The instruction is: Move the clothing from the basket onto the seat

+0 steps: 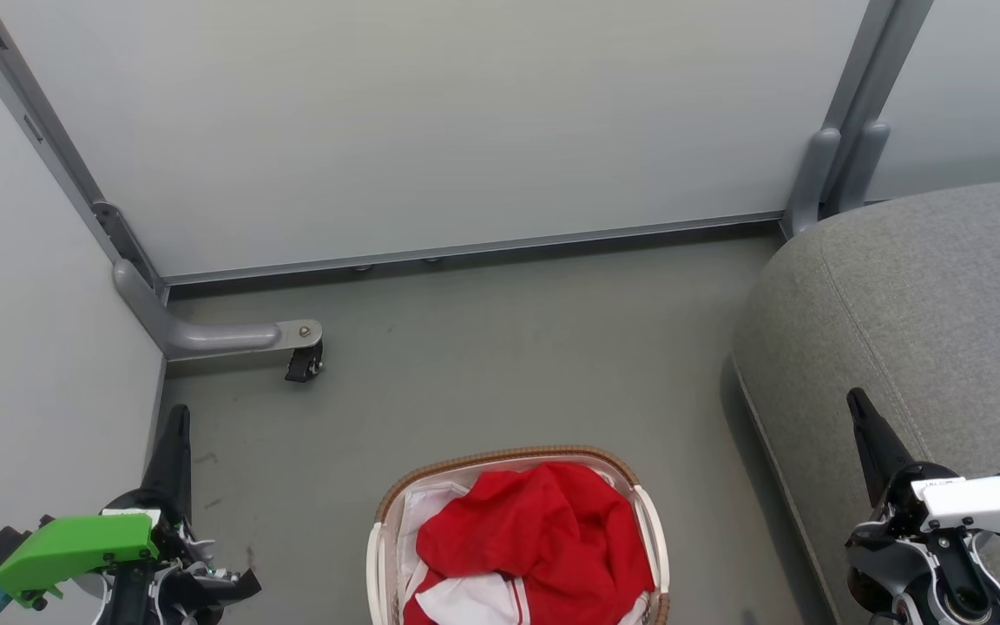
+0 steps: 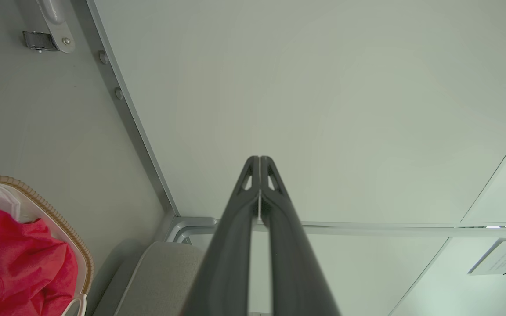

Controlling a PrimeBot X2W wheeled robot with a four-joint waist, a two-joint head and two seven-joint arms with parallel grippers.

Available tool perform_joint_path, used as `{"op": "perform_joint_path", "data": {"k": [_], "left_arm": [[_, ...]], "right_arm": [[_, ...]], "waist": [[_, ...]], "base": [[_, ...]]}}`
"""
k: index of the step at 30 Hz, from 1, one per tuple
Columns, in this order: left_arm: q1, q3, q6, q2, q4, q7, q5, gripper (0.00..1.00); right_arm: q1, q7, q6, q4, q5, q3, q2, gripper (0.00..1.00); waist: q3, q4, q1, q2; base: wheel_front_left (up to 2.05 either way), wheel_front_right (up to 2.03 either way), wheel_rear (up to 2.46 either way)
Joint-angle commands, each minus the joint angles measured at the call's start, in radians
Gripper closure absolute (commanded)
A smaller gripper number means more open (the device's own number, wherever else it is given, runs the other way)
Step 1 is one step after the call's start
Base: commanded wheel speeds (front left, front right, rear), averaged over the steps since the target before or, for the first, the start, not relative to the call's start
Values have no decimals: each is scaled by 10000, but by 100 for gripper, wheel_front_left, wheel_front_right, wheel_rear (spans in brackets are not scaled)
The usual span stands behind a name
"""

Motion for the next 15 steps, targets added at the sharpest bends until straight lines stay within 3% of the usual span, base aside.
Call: {"op": "perform_joint_path", "data": {"k": [1, 14, 15], "left_arm": [[-134, 14, -55, 69, -12, 15, -15, 100], [-134, 14, -55, 69, -12, 15, -15, 100], [10, -2, 2, -8, 27, -2, 0, 0]], "right_arm": [[-76, 13, 0, -33, 25, -11, -57, 100], [-76, 13, 0, -33, 25, -11, -57, 100], [13, -2, 0, 31, -2, 2, 8, 0]], "waist": [[0, 0, 0, -1], [0, 0, 0, -1], [0, 0, 0, -1]], "base": [[0, 0, 0], [0, 0, 0], [0, 0, 0]]}}
